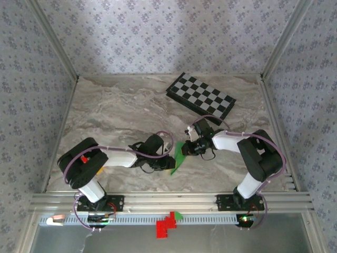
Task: Fold a paper plane with a square sheet of paper (pick it up from the middle)
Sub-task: Fold the wing for the fifth time at the center of the table.
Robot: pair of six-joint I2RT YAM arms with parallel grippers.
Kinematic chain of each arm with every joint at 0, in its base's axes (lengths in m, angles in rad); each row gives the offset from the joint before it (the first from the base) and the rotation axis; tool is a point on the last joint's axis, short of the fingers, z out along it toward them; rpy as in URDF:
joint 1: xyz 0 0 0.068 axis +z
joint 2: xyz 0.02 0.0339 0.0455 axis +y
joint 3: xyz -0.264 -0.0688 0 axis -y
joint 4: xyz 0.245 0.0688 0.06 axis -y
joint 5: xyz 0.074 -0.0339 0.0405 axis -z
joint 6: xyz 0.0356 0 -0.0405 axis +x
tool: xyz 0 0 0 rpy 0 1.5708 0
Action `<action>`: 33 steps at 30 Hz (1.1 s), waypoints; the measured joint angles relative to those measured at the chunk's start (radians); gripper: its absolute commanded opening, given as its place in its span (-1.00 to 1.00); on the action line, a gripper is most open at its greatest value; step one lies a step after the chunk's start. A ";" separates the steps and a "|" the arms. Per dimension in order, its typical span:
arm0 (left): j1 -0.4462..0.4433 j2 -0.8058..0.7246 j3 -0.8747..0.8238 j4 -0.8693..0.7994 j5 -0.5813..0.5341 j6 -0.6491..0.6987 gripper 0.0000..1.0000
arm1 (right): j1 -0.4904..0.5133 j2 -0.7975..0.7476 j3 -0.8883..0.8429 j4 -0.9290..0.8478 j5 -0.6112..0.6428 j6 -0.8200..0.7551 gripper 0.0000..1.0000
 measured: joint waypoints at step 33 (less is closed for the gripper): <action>-0.050 0.074 0.114 -0.103 -0.049 0.151 -0.90 | 0.004 0.015 0.013 -0.007 -0.002 0.000 -0.76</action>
